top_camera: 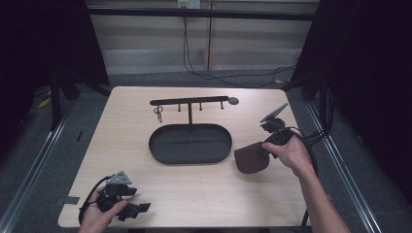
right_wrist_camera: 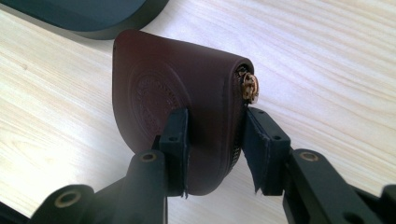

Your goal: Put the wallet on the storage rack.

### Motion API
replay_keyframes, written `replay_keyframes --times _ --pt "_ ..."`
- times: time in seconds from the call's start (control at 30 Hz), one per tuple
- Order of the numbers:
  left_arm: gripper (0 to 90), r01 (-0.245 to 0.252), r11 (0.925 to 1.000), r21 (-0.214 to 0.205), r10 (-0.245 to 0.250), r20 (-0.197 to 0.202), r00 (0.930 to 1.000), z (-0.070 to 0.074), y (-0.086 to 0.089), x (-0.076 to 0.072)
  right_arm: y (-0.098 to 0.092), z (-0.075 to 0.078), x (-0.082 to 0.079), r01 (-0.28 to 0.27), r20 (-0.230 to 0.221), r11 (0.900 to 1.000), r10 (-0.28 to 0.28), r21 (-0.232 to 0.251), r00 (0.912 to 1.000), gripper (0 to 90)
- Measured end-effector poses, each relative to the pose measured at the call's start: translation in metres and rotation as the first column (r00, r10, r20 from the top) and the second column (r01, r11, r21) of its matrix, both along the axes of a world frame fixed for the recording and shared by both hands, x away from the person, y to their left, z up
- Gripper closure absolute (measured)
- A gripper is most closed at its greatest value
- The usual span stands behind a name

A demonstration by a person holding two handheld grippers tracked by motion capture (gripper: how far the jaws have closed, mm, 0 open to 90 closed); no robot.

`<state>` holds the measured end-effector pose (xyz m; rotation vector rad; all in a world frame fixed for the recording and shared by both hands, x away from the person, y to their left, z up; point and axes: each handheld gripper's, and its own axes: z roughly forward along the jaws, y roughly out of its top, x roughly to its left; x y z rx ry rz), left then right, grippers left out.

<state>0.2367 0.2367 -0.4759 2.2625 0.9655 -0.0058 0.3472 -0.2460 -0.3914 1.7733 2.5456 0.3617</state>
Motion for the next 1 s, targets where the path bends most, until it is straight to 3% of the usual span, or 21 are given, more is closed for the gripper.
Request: replay_keyframes --times 0.3,1.0 --pt "20.2 0.000 1.0000 -0.001 0.000 0.000 1.0000 0.000 0.000 0.000 0.000 0.013 0.000 -0.010 -0.012 0.9994 0.009 -0.034 0.9999 62.1" --pt "20.1 -0.003 1.0000 -0.007 0.003 -0.006 1.0000 0.000 0.001 0.001 -0.003 0.044 0.007 0.008 0.025 0.9988 -0.007 -0.049 0.9997 62.0"
